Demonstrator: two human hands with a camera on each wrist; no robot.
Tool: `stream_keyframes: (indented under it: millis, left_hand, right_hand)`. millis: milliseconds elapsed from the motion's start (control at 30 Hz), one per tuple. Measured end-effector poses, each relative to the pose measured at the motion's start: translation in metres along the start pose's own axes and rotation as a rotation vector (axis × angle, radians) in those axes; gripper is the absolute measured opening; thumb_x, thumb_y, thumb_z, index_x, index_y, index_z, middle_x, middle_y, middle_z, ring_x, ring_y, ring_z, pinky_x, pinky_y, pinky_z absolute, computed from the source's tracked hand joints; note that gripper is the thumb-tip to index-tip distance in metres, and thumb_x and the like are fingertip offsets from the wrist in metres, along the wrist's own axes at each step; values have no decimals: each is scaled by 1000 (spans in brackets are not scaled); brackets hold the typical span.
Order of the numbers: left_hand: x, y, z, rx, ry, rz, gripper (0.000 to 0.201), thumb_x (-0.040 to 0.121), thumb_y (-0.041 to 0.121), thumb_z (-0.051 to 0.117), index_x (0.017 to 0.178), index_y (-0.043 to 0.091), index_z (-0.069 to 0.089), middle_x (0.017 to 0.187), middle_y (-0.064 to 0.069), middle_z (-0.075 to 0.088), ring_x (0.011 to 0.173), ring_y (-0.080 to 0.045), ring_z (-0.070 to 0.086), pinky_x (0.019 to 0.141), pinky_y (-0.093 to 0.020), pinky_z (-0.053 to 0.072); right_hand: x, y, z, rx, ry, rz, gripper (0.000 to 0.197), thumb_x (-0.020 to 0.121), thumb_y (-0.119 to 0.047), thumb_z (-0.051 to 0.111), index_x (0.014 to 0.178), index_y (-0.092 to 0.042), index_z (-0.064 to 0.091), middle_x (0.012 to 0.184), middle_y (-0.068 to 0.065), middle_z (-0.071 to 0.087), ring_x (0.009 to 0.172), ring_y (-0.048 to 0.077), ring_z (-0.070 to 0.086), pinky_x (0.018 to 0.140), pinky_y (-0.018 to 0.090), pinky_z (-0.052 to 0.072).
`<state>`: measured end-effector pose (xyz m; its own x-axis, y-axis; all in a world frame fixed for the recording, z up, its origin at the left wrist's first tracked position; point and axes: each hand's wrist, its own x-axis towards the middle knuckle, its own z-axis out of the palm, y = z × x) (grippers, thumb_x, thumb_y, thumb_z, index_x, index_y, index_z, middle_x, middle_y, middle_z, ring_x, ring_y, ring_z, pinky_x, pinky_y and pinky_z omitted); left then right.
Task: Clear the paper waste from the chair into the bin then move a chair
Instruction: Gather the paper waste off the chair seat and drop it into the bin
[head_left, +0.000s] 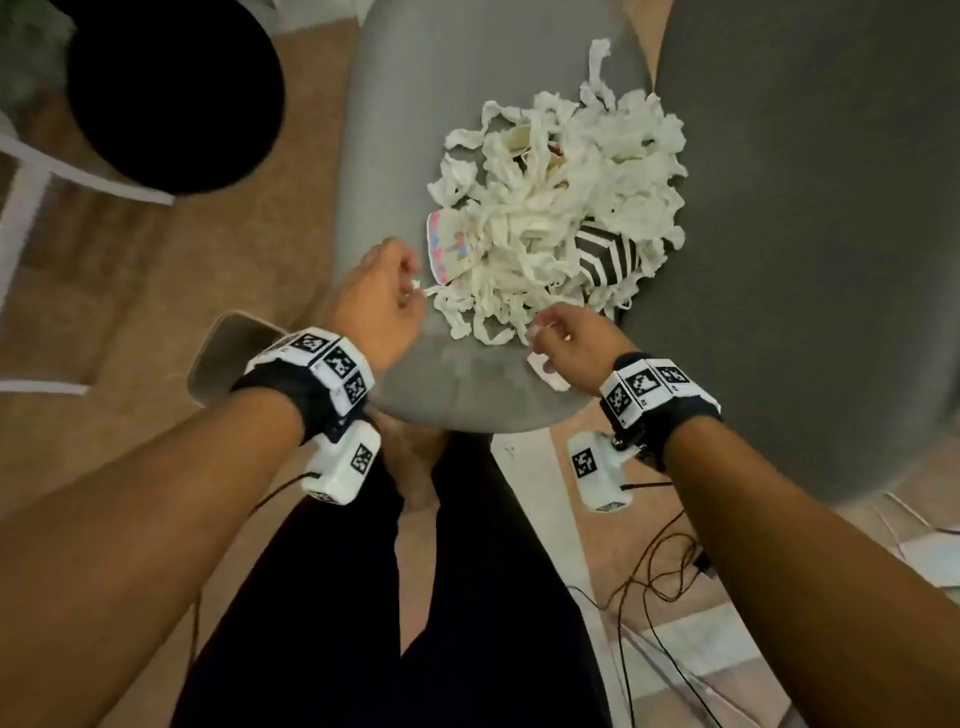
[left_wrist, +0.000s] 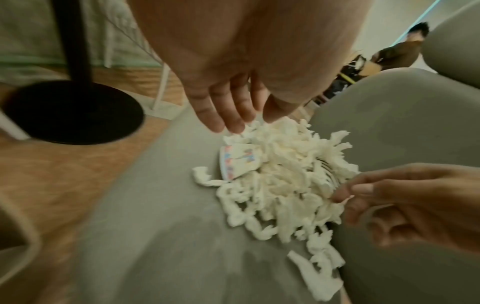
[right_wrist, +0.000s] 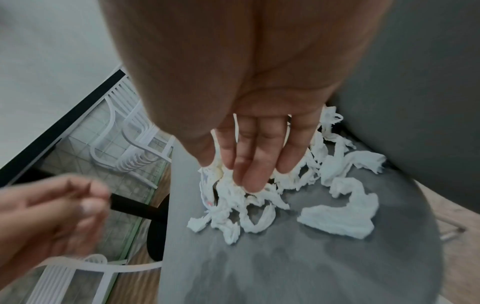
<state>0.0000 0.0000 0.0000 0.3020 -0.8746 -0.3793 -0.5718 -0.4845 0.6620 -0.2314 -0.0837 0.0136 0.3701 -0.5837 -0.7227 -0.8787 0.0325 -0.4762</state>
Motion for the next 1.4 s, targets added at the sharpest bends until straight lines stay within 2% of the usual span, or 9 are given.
stream_keyframes:
  millis: [200, 333, 567, 733, 867, 1067, 1200, 1267, 1400]
  left_hand:
    - [86, 39, 62, 116, -1, 157, 65, 77, 30, 65, 137, 25, 40, 133, -3, 37, 125, -23, 40, 107, -42, 41]
    - [120, 41, 89, 261, -65, 202, 80, 75, 34, 70, 145, 39, 31, 147, 0, 28, 132, -27, 34, 106, -47, 37]
    - [141, 30, 77, 39, 47, 264, 16, 88, 11, 49, 100, 9, 59, 100, 1, 50, 87, -16, 50, 74, -24, 40]
    - [137, 27, 52, -171, 148, 173, 21, 88, 10, 39, 67, 9, 37, 60, 4, 34, 55, -13, 30, 52, -29, 26]
    - [132, 27, 45, -80, 150, 89, 22, 89, 31, 58, 79, 15, 46, 59, 8, 46, 50, -5, 45, 48, -16, 30]
    - [120, 4, 56, 5, 32, 16, 39, 86, 0, 46, 123, 11, 54, 121, -7, 47, 96, -16, 52, 85, -19, 40]
    - [112, 1, 57, -145, 83, -104, 25, 85, 8, 43, 94, 14, 66, 93, -9, 67, 73, -30, 64, 69, -37, 59]
    - [110, 4, 55, -145, 109, -120, 17, 90, 19, 47, 77, 12, 57, 74, -3, 59, 59, -22, 51, 59, -35, 50]
    - [103, 11, 54, -150, 165, -102, 37, 87, 45, 53, 88, 8, 54, 76, -4, 63, 69, -24, 56, 64, -36, 48]
  right_hand:
    - [41, 14, -22, 31, 96, -48, 24, 98, -35, 52, 115, -22, 63, 101, -4, 71, 86, 16, 69, 85, 41, 57]
    - [56, 15, -38, 89, 197, -64, 23, 98, -37, 52, 114, -25, 64, 98, -8, 71, 87, 15, 70, 86, 41, 57]
    - [79, 7, -67, -52, 521, -166, 21, 96, -27, 56, 116, -22, 63, 122, -3, 58, 98, 11, 61, 83, 21, 48]
    - [105, 2, -75, -339, 505, -130, 68, 84, -29, 68, 145, -27, 38, 154, 3, 36, 133, 32, 39, 108, 40, 39]
    - [123, 2, -69, -531, 349, -39, 59, 92, -28, 60, 147, -30, 39, 134, 12, 56, 124, 39, 47, 103, 50, 40]
    - [109, -1, -74, -382, 505, -120, 43, 93, -44, 51, 124, -14, 57, 118, 14, 56, 116, 36, 48, 95, 47, 46]
    - [92, -2, -74, -221, 588, -183, 39, 89, -49, 50, 98, -12, 60, 105, 2, 48, 94, 20, 49, 82, 34, 45]
    - [86, -3, -74, -196, 596, -168, 37, 93, -49, 50, 91, -12, 57, 96, 2, 53, 87, 20, 50, 75, 31, 41]
    - [79, 2, -71, 6, 531, -148, 28, 95, -25, 49, 123, -22, 45, 87, 4, 62, 75, 24, 58, 69, 36, 51]
